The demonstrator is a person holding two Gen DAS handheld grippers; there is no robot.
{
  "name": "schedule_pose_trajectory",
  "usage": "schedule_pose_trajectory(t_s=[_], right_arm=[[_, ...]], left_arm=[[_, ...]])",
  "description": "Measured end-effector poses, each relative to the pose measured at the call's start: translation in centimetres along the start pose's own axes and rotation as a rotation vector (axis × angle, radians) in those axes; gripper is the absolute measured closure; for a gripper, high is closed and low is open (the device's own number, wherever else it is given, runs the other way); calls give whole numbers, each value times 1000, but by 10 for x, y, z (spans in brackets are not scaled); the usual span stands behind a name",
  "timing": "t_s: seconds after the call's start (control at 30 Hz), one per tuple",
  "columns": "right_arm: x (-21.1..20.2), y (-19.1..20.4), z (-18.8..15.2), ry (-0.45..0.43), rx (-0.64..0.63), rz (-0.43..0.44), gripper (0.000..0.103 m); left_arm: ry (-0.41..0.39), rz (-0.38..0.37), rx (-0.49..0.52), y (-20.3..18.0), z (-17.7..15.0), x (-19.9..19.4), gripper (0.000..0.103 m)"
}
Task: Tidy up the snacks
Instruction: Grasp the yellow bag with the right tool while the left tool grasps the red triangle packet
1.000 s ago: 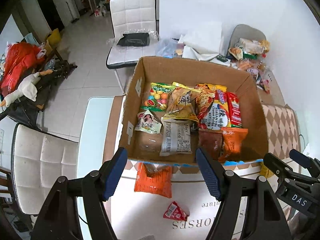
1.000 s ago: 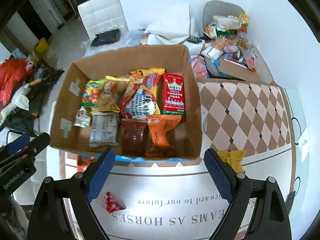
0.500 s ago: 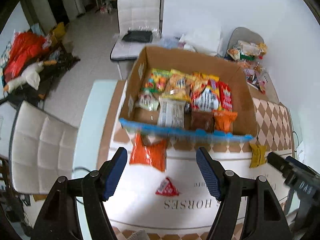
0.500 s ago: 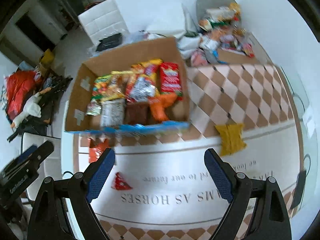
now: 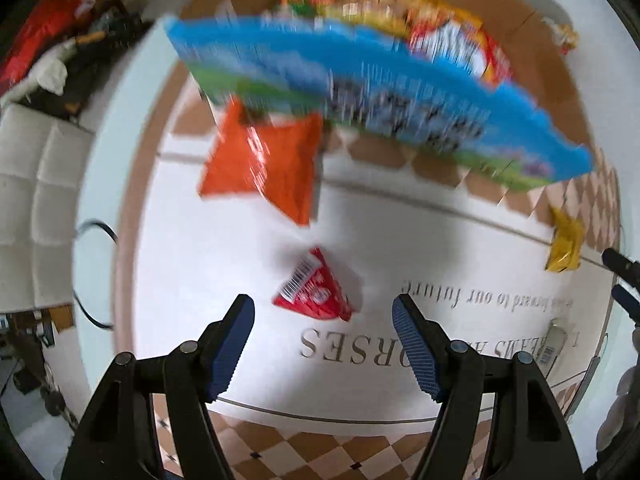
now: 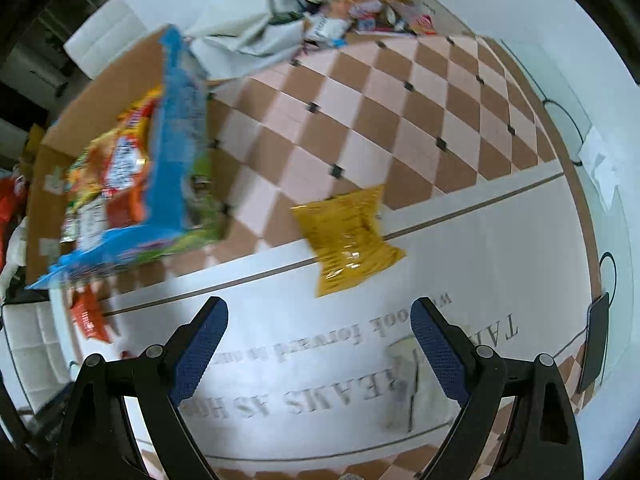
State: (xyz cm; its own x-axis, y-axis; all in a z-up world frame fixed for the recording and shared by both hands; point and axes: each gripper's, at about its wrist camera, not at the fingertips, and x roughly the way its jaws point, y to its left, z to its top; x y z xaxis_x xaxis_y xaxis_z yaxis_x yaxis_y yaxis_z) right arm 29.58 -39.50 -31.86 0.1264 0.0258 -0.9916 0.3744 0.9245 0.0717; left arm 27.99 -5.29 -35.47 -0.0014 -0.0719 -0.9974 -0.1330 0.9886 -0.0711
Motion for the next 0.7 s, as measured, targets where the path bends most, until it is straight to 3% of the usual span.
schedule_pose_trajectory(t_s=[0.23, 0.47, 0.6, 0.63, 0.7], right_arm=[[51, -21, 23, 52, 15, -33, 8], [93, -20, 42, 111, -4, -42, 9], [104, -15, 44, 131, -26, -67, 19], [103, -14, 43, 129, -35, -68, 29], [100, -9, 38, 132, -55, -72, 33]], left_arm=[[66, 8, -58, -6, -9, 36, 33], [70, 18, -87, -7, -17, 44, 33], [54, 11, -115, 2, -19, 34, 33], [50, 9, -118, 5, -19, 31, 33], [45, 4, -121, 8, -20, 25, 33]])
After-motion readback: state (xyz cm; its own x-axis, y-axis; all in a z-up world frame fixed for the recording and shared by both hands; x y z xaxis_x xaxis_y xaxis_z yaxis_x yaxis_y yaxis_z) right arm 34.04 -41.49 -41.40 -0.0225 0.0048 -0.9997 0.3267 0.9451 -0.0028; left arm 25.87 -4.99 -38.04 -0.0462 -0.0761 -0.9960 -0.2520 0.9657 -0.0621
